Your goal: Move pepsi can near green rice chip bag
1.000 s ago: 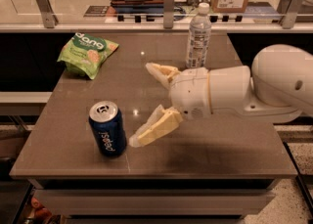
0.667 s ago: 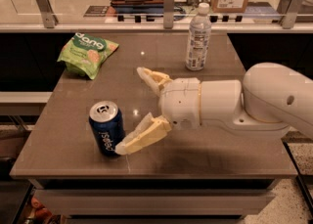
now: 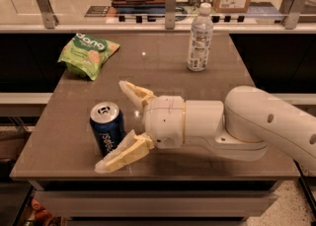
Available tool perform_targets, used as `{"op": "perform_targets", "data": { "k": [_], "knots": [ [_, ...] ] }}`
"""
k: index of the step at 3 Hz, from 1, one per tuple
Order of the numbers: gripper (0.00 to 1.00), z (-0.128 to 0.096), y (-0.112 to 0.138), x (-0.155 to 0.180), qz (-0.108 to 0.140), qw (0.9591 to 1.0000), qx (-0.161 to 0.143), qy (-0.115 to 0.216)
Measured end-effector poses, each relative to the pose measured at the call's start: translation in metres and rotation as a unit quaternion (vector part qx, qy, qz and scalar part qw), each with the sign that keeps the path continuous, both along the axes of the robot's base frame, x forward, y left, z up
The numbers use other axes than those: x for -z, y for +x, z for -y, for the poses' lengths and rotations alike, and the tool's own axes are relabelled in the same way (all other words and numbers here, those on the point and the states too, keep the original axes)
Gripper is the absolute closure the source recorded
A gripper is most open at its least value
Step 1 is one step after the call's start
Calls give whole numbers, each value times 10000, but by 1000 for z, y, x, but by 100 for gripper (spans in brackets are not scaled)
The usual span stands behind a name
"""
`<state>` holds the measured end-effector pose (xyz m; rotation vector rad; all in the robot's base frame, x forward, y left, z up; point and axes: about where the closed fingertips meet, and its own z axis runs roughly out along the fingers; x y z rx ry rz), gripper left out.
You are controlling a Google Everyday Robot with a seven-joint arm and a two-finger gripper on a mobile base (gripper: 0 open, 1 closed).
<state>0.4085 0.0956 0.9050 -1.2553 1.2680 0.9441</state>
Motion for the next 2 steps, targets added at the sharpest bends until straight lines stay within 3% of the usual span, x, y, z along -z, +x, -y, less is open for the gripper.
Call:
{"op": "perform_targets", "data": {
  "k": [2],
  "knots": [
    [0,-18,-5,24,-384,9992,-29,-138]
  ]
}}
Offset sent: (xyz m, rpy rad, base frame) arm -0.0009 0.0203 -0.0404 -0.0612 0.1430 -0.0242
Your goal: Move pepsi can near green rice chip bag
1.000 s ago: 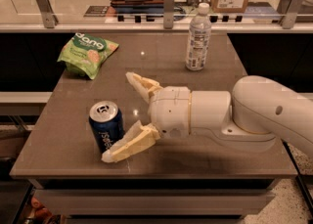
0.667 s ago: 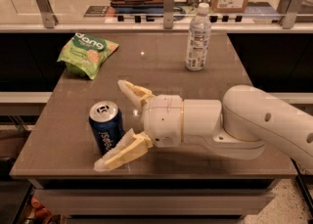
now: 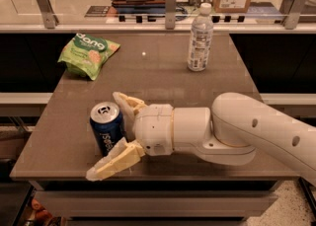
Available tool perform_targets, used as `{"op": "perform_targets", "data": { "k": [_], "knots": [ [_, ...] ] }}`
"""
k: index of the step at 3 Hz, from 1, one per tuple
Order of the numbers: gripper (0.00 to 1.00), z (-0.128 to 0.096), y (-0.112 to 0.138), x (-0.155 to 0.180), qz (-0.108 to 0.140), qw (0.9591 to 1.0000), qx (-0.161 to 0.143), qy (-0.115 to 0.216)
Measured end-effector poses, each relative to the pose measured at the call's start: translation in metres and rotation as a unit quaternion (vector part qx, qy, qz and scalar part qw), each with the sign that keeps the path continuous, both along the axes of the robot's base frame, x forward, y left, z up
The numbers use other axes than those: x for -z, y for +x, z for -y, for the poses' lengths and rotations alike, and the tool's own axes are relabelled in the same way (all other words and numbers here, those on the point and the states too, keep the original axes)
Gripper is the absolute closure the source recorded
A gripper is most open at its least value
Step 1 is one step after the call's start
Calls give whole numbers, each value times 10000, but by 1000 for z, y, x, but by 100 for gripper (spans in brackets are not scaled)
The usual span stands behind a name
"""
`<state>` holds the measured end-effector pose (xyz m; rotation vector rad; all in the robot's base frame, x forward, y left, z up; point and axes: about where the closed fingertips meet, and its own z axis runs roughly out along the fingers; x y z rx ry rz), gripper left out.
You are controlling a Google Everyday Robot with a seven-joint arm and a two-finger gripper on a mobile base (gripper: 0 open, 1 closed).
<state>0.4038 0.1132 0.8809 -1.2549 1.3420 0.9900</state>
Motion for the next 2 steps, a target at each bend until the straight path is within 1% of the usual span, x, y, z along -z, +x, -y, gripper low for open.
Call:
{"op": "perform_targets", "data": {
  "k": [1,2],
  "knots": [
    [18,-2,-1,-1,13,10000,-19,-2],
    [42,-4,-2,-2,25,10000,-39,-10]
  ]
}}
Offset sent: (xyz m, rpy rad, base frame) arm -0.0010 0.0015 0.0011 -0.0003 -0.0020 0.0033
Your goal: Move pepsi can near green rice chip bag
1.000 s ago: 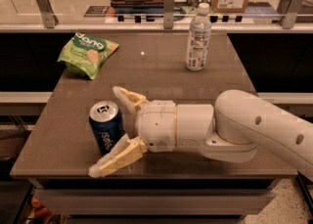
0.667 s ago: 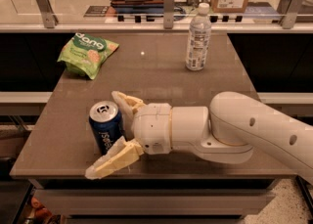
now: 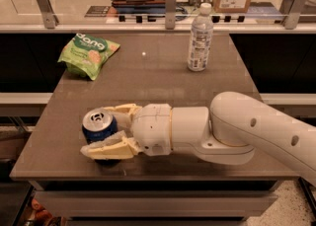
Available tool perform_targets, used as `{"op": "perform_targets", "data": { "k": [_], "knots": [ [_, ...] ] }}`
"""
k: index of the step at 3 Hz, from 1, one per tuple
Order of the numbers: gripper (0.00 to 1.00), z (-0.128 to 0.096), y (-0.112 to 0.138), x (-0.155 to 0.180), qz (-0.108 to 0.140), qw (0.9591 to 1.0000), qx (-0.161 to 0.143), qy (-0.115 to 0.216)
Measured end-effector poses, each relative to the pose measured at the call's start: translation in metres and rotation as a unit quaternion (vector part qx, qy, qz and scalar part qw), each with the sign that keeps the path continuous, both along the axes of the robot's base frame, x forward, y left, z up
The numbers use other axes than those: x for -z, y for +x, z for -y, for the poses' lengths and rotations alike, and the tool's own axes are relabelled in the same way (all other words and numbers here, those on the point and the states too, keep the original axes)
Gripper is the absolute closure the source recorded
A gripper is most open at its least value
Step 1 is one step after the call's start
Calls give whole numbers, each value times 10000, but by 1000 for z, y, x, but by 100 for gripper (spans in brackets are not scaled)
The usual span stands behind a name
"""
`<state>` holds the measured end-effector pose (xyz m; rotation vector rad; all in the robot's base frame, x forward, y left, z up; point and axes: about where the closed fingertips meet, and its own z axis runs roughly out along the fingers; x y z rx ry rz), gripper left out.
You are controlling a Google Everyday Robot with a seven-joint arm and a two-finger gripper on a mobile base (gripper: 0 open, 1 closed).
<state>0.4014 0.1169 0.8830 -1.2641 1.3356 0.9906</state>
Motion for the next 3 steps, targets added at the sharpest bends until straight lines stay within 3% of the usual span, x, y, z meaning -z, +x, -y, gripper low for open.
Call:
{"op": "perform_targets", "data": {
  "k": [2,3],
  "knots": [
    [88,-4,-3,-2,24,10000,-38,-16],
    [100,-5,-4,-2,35,10000,-54,-23]
  ]
}}
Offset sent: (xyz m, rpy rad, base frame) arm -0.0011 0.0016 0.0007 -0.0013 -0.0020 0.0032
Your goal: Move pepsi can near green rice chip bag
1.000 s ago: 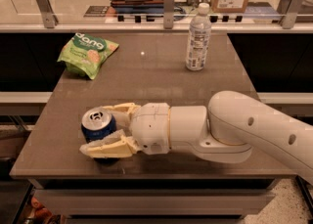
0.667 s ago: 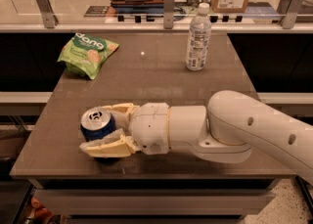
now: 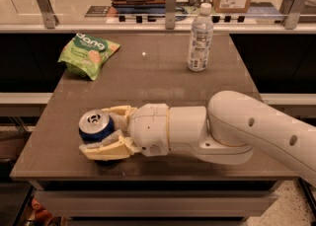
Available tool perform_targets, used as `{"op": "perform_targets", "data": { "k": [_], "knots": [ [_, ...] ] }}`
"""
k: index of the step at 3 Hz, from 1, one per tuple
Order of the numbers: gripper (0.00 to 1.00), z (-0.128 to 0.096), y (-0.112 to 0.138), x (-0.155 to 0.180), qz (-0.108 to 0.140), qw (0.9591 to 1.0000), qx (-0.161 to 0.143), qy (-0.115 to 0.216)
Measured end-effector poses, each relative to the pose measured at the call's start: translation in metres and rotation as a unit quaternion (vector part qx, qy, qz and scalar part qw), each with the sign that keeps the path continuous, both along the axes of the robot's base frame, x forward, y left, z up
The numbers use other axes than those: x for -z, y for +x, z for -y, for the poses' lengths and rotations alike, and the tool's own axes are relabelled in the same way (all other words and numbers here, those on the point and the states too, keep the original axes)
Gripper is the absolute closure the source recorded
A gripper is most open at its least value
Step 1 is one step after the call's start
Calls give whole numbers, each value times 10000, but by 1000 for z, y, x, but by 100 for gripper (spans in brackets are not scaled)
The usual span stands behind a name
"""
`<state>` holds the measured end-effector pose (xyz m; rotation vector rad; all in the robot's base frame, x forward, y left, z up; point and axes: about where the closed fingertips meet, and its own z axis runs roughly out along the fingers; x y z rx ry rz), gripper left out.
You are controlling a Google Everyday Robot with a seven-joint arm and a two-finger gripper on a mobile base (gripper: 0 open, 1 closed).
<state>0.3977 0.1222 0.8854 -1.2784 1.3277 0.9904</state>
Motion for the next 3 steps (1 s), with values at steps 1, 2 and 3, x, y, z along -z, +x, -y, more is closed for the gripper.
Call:
{"op": "perform_targets", "data": {
  "k": [1,2,3],
  "knots": [
    [100,0,2,-3,1,10000,4,-21],
    [100,19,27,-23,-24,9991,413,45],
    [100,43,67,-48,-90,9954,927,207]
  ]
}}
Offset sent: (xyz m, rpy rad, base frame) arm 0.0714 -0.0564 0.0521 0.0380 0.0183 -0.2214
